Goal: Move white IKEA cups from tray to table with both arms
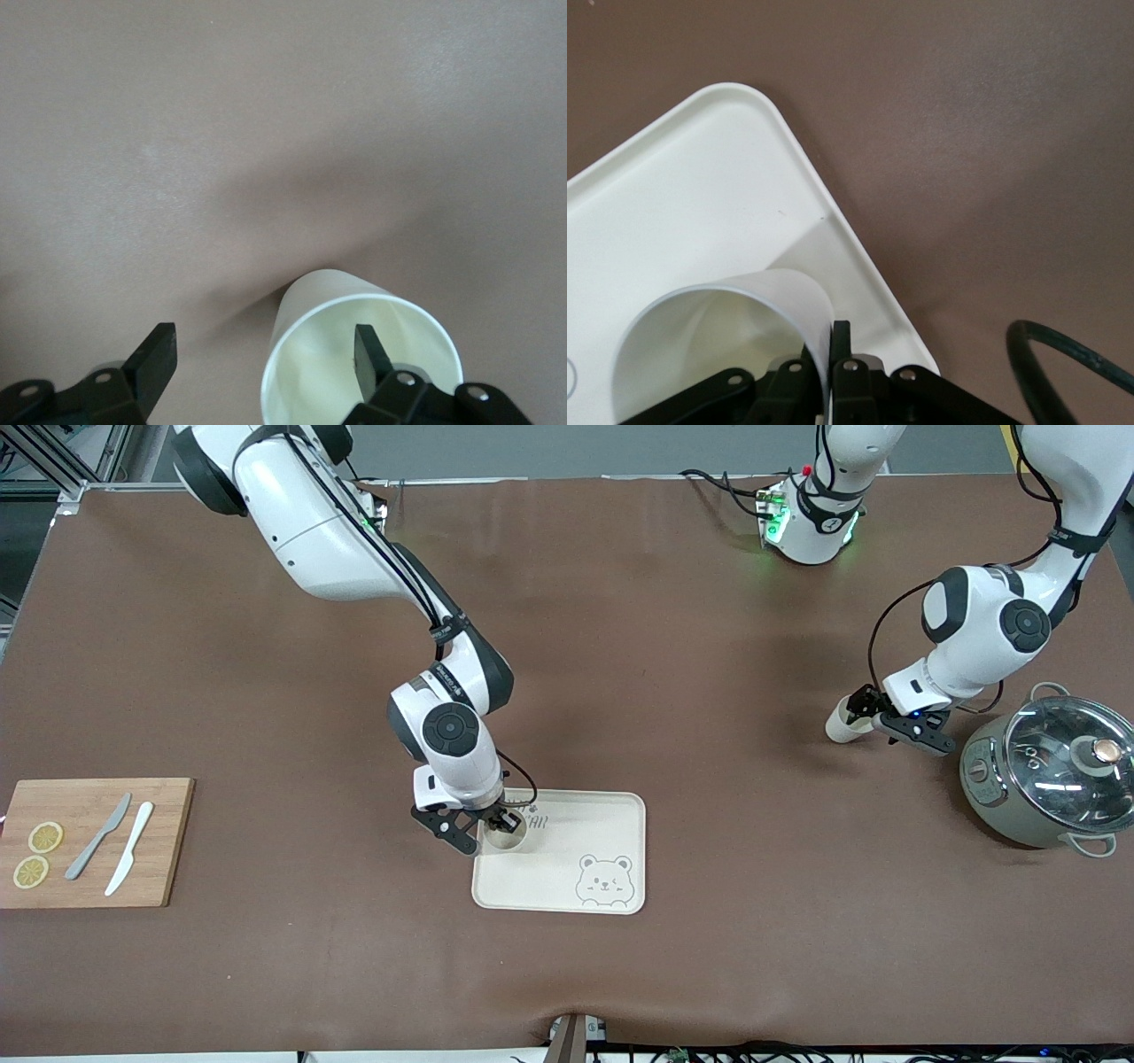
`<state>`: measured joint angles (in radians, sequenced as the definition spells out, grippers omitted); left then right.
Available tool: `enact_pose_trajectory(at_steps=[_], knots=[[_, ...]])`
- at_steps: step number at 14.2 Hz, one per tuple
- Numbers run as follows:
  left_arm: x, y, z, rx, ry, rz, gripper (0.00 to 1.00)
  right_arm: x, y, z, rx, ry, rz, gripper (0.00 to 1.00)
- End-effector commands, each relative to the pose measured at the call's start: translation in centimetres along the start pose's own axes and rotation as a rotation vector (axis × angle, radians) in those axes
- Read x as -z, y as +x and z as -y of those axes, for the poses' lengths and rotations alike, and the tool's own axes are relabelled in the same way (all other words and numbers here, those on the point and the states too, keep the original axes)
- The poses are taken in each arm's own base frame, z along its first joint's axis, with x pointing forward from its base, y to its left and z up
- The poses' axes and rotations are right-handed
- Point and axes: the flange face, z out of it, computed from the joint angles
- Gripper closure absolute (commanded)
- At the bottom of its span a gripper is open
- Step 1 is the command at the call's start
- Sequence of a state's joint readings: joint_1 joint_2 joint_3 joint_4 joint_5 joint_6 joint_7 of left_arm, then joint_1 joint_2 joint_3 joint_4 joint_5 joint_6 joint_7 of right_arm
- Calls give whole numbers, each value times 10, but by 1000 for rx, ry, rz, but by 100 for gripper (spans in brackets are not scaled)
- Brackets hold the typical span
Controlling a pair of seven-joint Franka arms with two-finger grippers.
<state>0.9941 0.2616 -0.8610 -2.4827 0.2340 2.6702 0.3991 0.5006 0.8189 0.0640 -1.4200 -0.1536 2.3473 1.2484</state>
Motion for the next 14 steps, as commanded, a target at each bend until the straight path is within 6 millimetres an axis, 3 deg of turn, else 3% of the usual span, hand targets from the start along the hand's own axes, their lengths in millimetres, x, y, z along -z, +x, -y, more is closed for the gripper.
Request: enact_pose_trajectory(at_steps=[1, 4, 8, 11, 14], knots=[[16, -3, 1, -21, 40, 37, 8, 0, -1, 5, -1, -3, -22, 100], [24, -4, -1, -27, 61, 73, 4, 1, 0, 4, -1, -5, -22, 100], [34, -1, -4, -32, 84, 89, 0, 23, 3, 5, -3, -19, -14, 100], [64, 25, -12, 23, 39, 108, 0, 77, 9, 1, -12, -67, 3, 100], [127, 62, -17, 65, -23, 148, 0, 153, 16, -14, 43, -104, 54, 100]])
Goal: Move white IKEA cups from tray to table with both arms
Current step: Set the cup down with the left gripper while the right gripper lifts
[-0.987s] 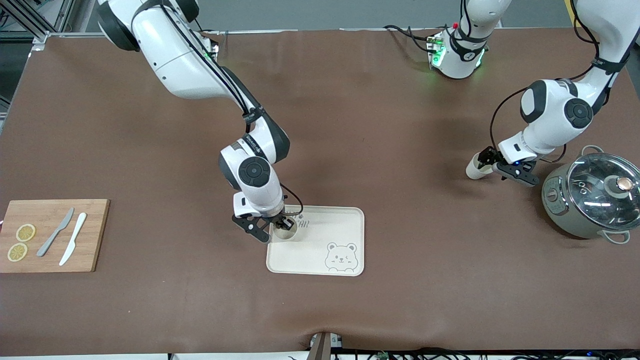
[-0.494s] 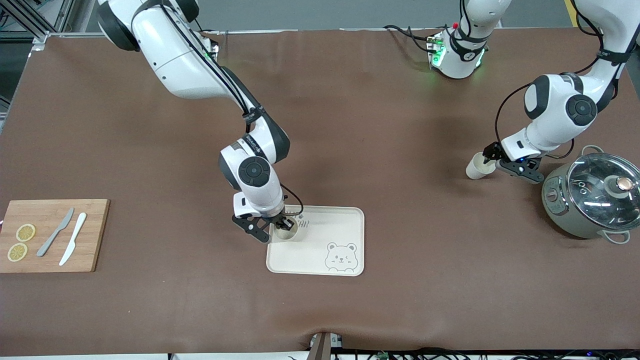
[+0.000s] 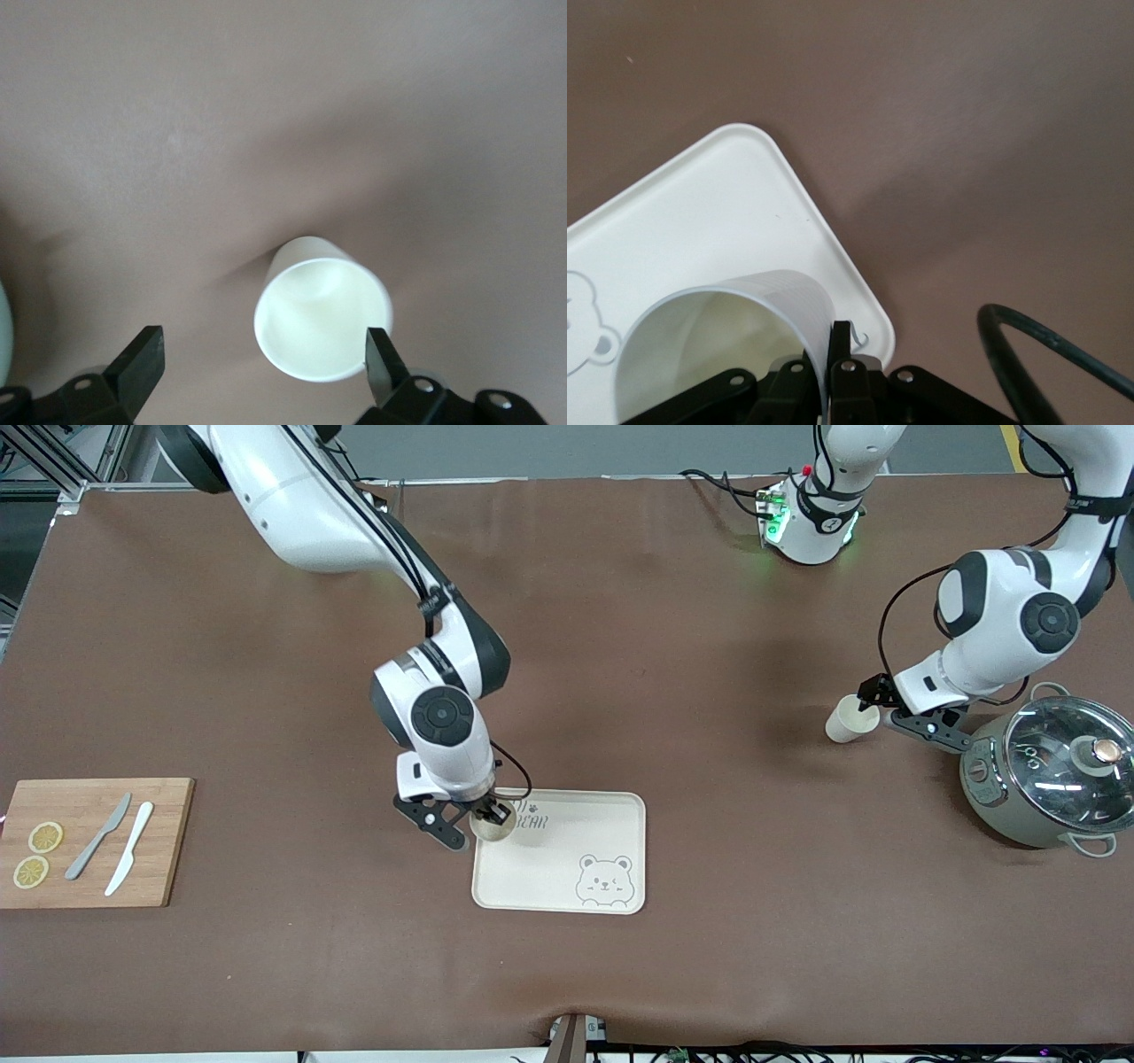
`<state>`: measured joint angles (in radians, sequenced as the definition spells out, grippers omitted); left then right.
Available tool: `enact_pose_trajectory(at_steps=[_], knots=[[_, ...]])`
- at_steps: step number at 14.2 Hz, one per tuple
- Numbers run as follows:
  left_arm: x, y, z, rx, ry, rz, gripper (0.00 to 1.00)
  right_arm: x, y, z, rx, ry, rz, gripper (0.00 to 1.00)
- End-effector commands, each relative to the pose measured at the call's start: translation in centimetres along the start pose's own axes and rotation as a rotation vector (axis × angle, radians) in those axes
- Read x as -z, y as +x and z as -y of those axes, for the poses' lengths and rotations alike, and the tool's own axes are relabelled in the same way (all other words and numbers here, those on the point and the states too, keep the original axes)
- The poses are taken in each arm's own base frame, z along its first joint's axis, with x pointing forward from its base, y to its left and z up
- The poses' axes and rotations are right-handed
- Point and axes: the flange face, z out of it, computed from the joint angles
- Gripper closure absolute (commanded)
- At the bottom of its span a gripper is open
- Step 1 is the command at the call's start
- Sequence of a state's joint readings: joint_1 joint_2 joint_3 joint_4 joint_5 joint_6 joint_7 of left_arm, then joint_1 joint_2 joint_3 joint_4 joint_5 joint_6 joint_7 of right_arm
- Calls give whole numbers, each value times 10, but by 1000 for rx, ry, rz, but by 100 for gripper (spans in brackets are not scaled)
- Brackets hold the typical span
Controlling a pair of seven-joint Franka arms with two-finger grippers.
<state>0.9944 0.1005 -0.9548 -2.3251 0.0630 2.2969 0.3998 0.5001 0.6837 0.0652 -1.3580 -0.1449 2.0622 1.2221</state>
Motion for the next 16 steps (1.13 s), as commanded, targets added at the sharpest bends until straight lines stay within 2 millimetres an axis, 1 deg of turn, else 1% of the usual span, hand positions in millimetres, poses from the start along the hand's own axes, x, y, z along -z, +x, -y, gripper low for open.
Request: enact_pose_trajectory(at_steps=[1, 3, 4, 6, 7, 8, 9, 10, 11, 12, 14, 15, 16], knots=[[84, 24, -5, 24, -37, 20, 0, 74, 11, -32, 75, -19, 69, 100], [142, 37, -5, 44, -67, 6, 0, 112, 39, -66, 146, -37, 108, 100], [166, 41, -5, 52, -71, -3, 0, 129, 55, -85, 185, -44, 118, 100], [194, 45, -5, 96, -66, -20, 0, 159, 87, -128, 265, -64, 141, 100], [204, 47, -6, 120, -61, -32, 0, 169, 108, -156, 305, -71, 156, 100], [210, 52, -15, 138, -59, -41, 0, 178, 123, -181, 356, -71, 170, 100], [215, 56, -23, 154, -54, -47, 0, 182, 141, -211, 395, -70, 181, 100], [221, 59, -28, 167, -52, -59, 0, 185, 156, -237, 443, -64, 188, 100], [225, 63, -37, 176, -49, -65, 0, 184, 172, -266, 495, -56, 195, 100], [233, 67, -43, 188, -46, -80, 0, 180, 193, -296, 535, -45, 203, 100], [246, 71, -52, 200, -39, -104, 0, 166, 227, -346, 547, 54, 243, 100], [251, 71, -53, 201, -40, -103, 0, 153, 238, -365, 524, 108, 255, 100], [254, 70, -53, 203, -41, -98, 0, 139, 241, -372, 532, 122, 247, 100]])
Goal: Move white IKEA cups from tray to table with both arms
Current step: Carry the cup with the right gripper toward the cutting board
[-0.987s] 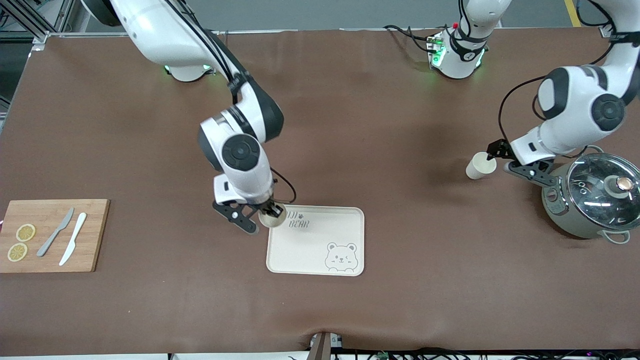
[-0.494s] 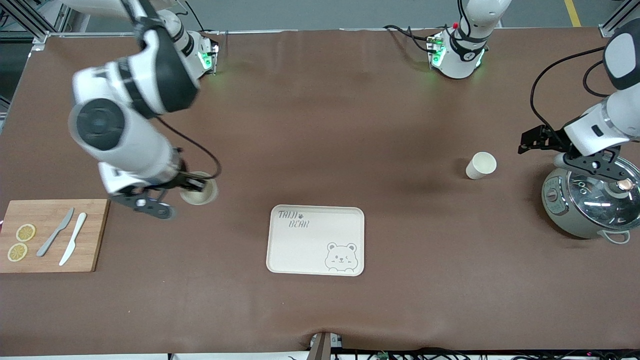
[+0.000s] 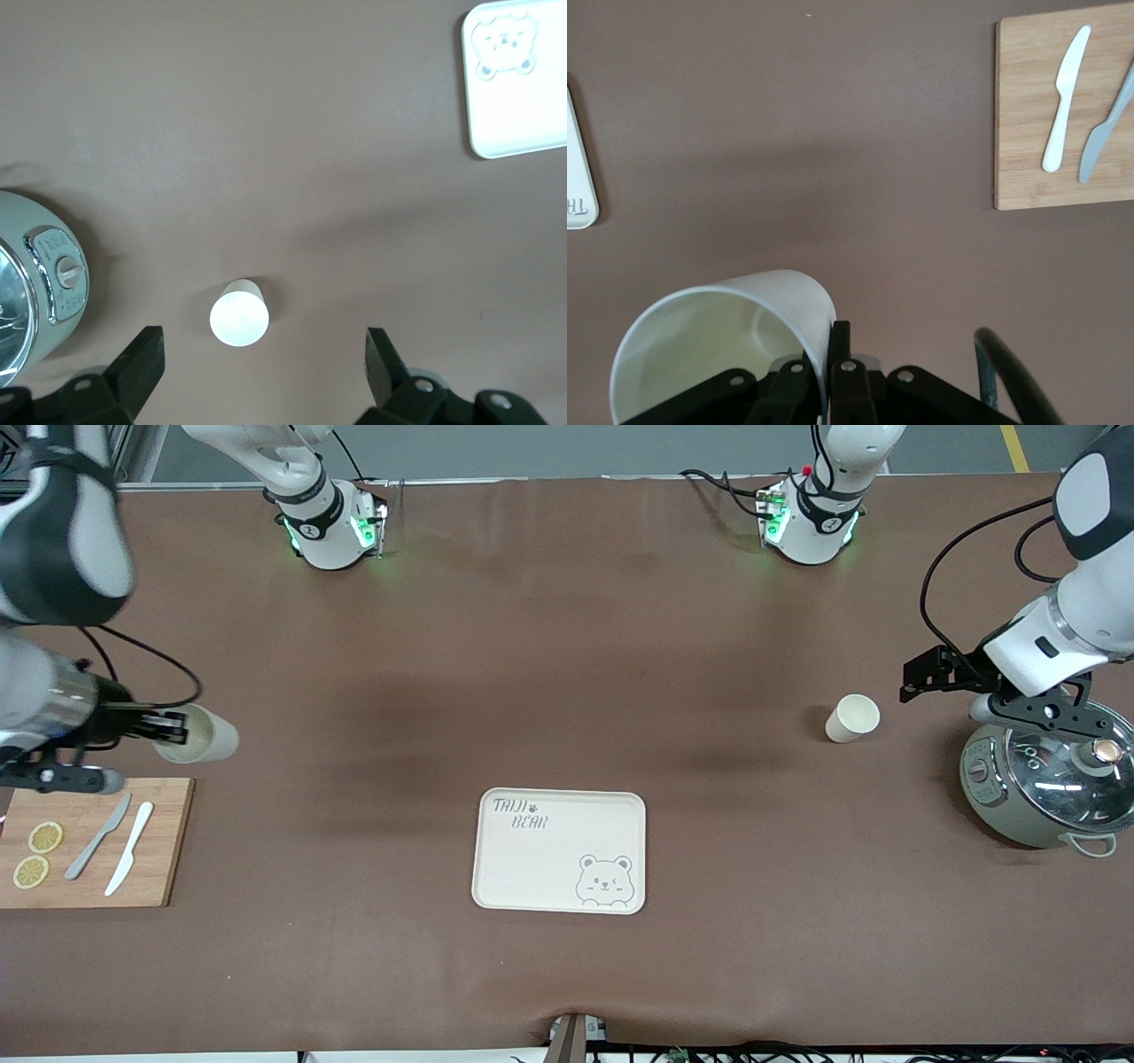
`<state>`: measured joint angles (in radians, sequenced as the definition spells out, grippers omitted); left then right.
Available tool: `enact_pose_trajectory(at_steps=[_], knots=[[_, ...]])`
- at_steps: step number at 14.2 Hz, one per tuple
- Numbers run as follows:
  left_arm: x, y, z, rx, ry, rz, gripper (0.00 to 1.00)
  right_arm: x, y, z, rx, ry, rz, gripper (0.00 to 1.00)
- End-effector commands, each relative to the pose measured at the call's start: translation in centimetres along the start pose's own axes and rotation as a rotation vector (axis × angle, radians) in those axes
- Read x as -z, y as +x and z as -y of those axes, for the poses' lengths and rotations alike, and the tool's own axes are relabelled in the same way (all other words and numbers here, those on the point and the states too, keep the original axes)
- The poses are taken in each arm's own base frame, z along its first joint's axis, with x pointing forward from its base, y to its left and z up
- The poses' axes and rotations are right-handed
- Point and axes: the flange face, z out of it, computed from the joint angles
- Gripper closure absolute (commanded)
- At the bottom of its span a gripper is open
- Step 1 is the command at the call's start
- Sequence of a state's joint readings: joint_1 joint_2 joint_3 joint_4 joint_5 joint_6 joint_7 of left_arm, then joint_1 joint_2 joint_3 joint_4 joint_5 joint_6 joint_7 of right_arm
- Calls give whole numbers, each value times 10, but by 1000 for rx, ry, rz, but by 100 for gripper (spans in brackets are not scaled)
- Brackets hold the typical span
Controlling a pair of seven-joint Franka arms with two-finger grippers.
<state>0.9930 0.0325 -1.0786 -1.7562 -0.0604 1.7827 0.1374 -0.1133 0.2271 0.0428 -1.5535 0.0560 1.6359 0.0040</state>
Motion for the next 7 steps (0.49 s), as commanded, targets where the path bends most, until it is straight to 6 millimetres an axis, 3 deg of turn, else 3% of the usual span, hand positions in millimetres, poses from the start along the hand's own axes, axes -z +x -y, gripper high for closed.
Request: enact_pose_trajectory(at_steps=[1, 3, 5, 7], knots=[[15, 0, -1, 11, -18, 7, 0, -32, -3, -21, 18, 59, -20, 100], [12, -1, -12, -6, -13, 34, 0, -43, -1, -19, 17, 57, -32, 100], [11, -5, -1, 44, -3, 59, 0, -52, 0, -15, 13, 52, -43, 100], [17, -4, 6, 53, -7, 54, 0, -77, 2, -15, 11, 45, -70, 100]])
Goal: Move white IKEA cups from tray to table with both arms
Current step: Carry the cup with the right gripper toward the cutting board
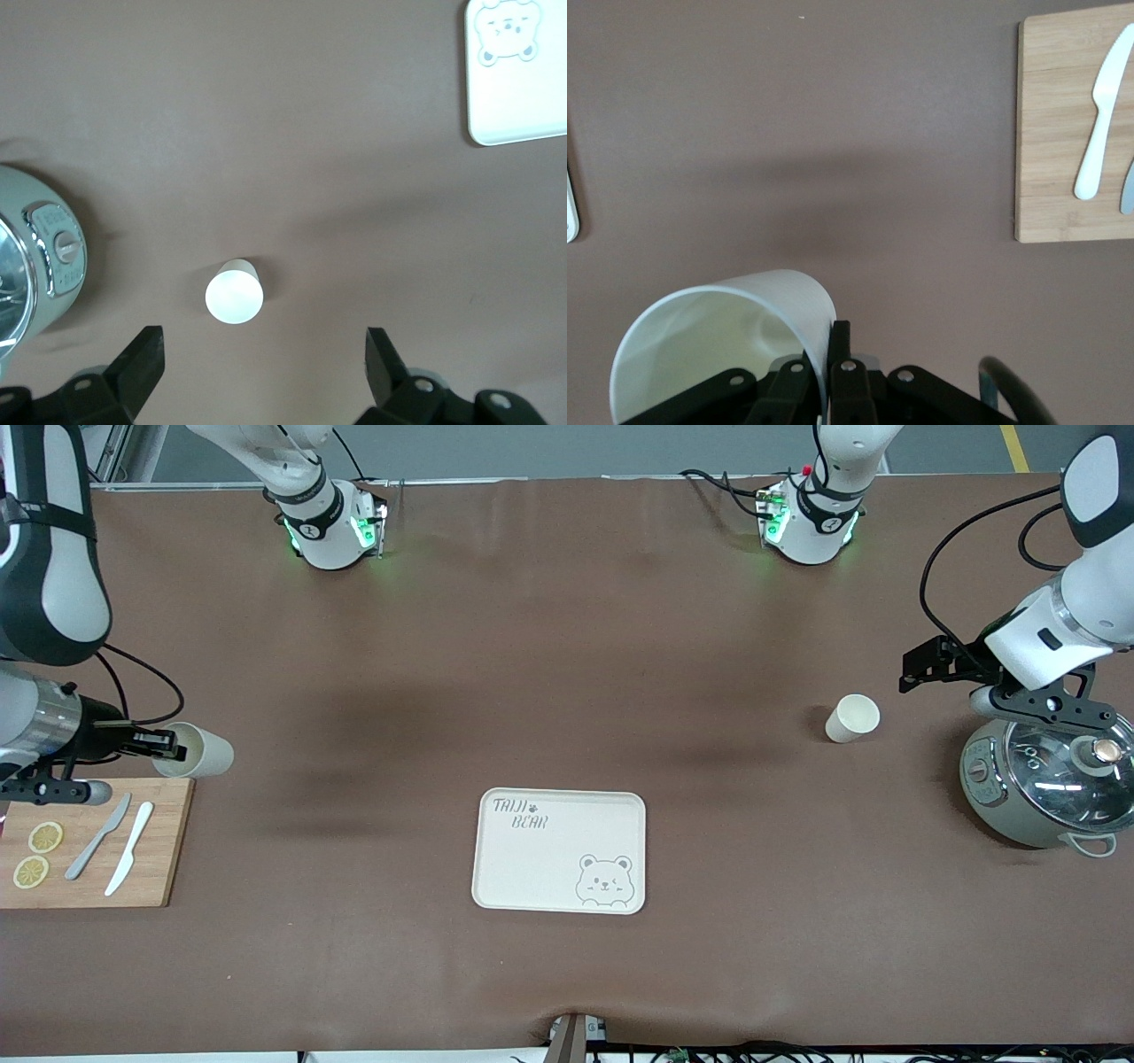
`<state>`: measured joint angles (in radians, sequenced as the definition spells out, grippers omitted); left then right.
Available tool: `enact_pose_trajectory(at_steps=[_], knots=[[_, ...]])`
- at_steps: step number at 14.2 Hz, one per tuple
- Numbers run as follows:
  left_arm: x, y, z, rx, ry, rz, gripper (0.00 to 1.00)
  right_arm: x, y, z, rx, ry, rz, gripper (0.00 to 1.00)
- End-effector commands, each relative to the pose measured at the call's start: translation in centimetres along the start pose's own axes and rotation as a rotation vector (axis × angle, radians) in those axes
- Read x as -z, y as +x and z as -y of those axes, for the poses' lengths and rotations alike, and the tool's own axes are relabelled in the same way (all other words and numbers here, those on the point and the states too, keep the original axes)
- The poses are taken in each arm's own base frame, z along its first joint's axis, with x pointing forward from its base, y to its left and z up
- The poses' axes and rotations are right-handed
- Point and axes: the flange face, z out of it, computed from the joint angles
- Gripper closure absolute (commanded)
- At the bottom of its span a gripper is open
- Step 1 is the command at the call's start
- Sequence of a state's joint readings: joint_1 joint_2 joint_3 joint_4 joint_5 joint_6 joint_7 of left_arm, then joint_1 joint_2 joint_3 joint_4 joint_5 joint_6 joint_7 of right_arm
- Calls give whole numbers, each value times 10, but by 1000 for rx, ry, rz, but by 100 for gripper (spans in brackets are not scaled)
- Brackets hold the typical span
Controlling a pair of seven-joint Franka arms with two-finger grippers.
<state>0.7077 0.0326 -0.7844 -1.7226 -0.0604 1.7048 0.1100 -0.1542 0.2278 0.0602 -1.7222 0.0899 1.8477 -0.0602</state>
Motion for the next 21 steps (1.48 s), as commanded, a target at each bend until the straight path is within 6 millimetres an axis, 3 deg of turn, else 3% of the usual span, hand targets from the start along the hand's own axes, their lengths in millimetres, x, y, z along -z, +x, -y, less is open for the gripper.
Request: enact_pose_trajectory(at_steps=[1, 5, 8, 13, 15, 17, 21], knots=[[9, 1, -1, 8, -7, 4, 0, -27, -7, 3, -7, 3, -45, 100], [17, 1, 17, 31, 0, -11, 0, -63, -5, 5, 2, -16, -117, 100], [24, 4, 14, 44, 2, -28, 0, -97, 4, 3, 1, -19, -149, 100], [41, 6, -22, 78, 12, -59, 0, -171, 17, -6, -8, -28, -240, 100], [40, 2, -34, 87, 15, -31, 0, -188, 19, -2, 0, -28, -239, 100], [60, -6, -47, 81, 20, -52, 0, -198, 21, -1, 0, -29, -252, 100], [68, -15, -50, 77, 25, -37, 0, -213, 23, -2, -1, -31, -265, 100]])
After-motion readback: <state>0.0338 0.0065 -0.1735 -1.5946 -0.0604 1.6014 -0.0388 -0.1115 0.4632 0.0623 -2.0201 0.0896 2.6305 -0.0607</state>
